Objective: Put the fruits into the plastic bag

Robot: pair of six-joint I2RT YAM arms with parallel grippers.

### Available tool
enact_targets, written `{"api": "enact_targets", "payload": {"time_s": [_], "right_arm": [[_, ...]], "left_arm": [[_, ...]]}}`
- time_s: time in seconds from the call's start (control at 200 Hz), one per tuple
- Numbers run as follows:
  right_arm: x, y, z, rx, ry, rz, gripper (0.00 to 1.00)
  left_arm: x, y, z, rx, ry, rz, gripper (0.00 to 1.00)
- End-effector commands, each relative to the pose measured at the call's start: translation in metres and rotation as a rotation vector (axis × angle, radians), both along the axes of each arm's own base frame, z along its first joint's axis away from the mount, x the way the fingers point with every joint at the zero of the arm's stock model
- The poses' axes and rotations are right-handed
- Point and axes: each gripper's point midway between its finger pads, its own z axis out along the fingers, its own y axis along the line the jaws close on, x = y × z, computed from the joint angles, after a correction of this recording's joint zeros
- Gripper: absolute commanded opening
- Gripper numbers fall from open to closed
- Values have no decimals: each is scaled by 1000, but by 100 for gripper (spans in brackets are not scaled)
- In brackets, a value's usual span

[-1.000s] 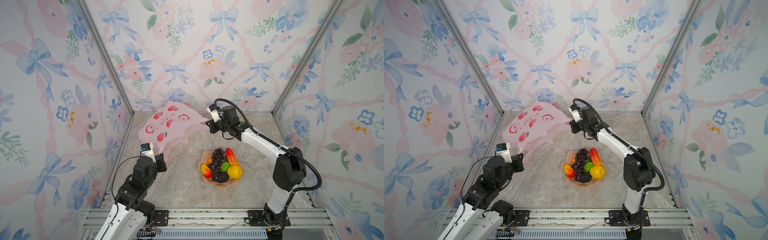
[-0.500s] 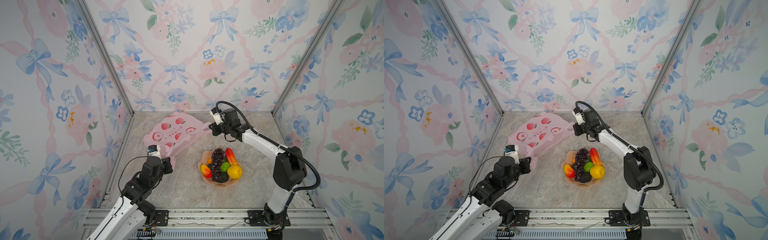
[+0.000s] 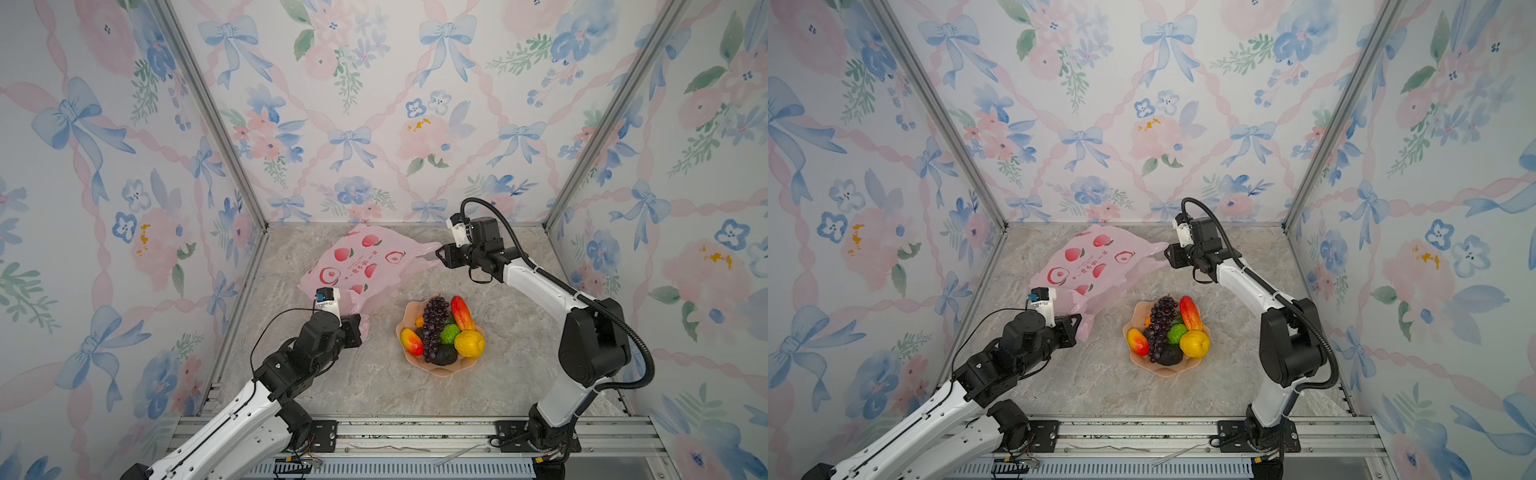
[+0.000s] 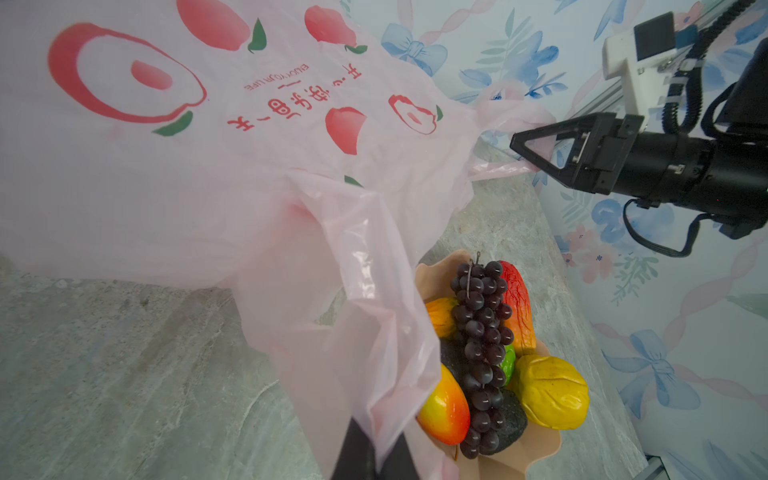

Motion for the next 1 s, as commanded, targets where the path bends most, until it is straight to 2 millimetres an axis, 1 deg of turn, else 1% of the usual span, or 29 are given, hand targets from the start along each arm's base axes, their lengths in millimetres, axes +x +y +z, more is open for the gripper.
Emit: {"api": "enact_targets", "payload": {"time_s": [0.0,0.035,0.04,0.055,0.135,0.28,0.29,0.3,0.38,0.44,0.505,0.595,0.685,0.76,0.81,0.86,0.92,0.995], "right_arm": [[-14,-9,16,48,14,-14,56],[-16,-12,12,45,25,-20,63],[-18,-12,18,49,13,-20,64],[-21,-14,24,54,3,-21,66],[-30,-19,30,54,6,-24,78],[-52,-23,34,53,60,-9,83],[-54,-23,33,54,66,-8,86],[-56,-23,33,56,71,-7,88],[-68,-22,27,70,132,14,89],[-77,-22,24,66,177,22,93],[-84,-25,25,64,193,8,94],[-94,-35,38,67,183,-48,94],[-112,-42,57,61,171,-85,93],[-129,-47,66,38,177,-105,93],[-142,-52,68,11,198,-116,93],[-156,-57,65,-24,233,-123,93],[-172,-62,58,-67,278,-131,93],[-194,-66,45,-112,346,-131,93]], "left_arm": [[4,-12,15,-25,-30,-9,0],[4,-16,15,-23,-31,-17,0],[4,-17,15,-23,-31,-18,0],[4,-19,15,-23,-32,-22,0],[4,-28,16,-22,-35,-42,0],[5,-44,16,-18,-35,-73,0],[5,-45,16,-18,-36,-75,0],[5,-46,16,-18,-36,-76,0],[5,-53,14,-13,-35,-89,0],[5,-58,15,-14,-36,-99,0],[5,-62,15,-11,-38,-104,0],[5,-65,16,-8,-41,-110,0],[6,-66,19,-8,-49,-112,0],[6,-66,21,-6,-55,-113,0],[6,-66,22,-2,-59,-114,0],[6,-65,23,-2,-64,-115,0],[5,-64,21,-1,-64,-114,0],[4,-62,20,0,-63,-114,0]]}}
